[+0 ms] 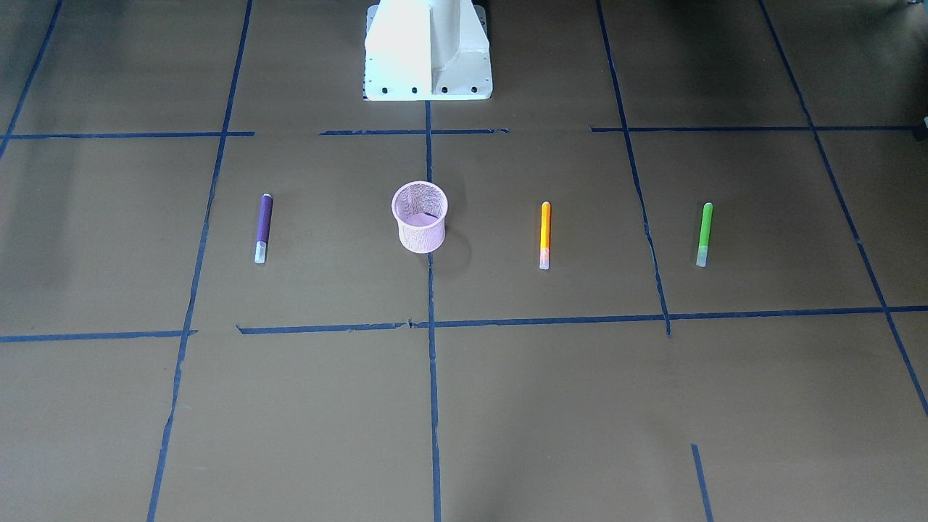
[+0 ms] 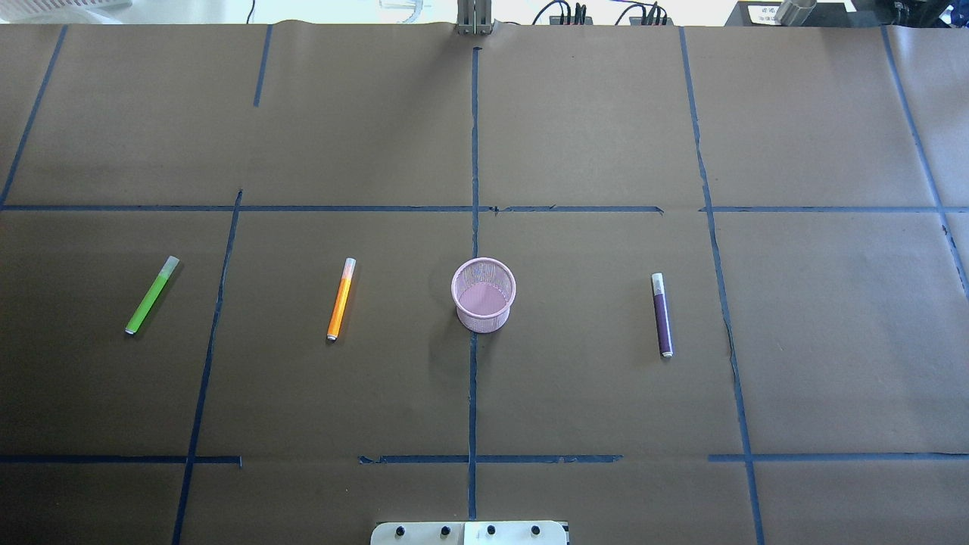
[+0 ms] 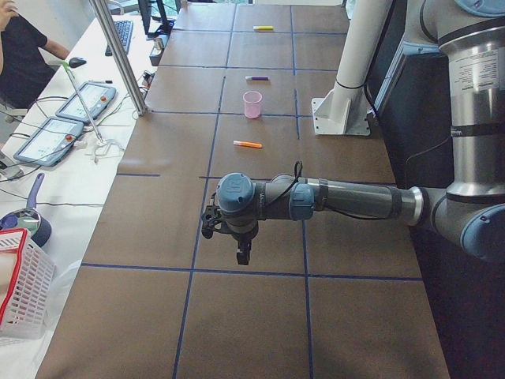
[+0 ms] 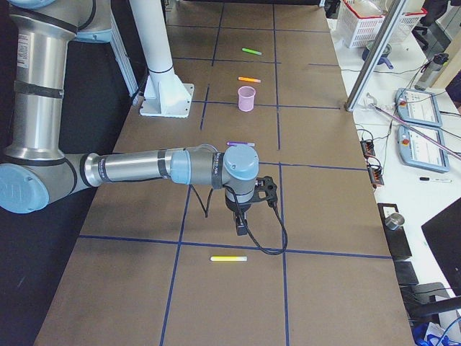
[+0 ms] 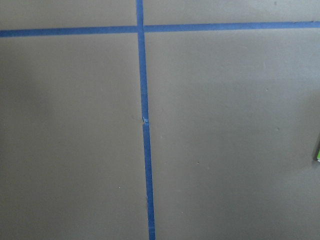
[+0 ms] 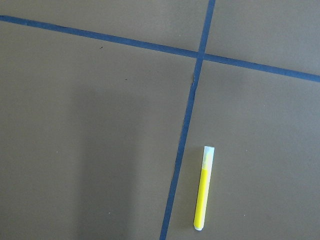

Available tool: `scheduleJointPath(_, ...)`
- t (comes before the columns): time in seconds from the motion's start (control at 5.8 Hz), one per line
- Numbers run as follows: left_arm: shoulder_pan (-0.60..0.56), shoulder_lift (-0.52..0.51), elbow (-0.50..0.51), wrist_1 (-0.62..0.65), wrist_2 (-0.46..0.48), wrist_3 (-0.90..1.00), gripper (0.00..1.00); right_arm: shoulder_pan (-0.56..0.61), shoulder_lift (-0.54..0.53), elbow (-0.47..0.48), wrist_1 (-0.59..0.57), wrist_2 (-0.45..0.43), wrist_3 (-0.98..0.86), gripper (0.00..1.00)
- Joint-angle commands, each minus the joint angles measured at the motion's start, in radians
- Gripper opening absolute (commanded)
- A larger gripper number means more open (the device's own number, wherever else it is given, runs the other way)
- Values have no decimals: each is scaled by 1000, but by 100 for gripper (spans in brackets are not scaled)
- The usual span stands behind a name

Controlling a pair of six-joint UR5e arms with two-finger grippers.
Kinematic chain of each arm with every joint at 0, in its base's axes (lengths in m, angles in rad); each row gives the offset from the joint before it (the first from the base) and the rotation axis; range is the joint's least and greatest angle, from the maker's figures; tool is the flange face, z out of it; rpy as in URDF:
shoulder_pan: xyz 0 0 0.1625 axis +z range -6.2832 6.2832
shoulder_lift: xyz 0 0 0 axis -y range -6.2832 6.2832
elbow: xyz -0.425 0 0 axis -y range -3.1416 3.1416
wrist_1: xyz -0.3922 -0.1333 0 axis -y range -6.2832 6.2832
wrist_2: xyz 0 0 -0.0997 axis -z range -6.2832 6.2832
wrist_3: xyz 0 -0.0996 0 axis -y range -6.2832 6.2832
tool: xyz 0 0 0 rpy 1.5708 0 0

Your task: Collect pens into pen holder

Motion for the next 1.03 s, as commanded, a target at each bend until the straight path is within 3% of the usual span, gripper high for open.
scheduleJointPath(0.0,0,6,-42,8,-11,-1,100,1,-1,-14,0,3,12,100)
scheduleJointPath(0.34,0,65,-50,-4,-13,10,100,1,-4,-18,5,12,15,100)
scheduleJointPath(0.86,3,69,-123,-4,-13,5,100,1,-17,-12,11,21,13,100)
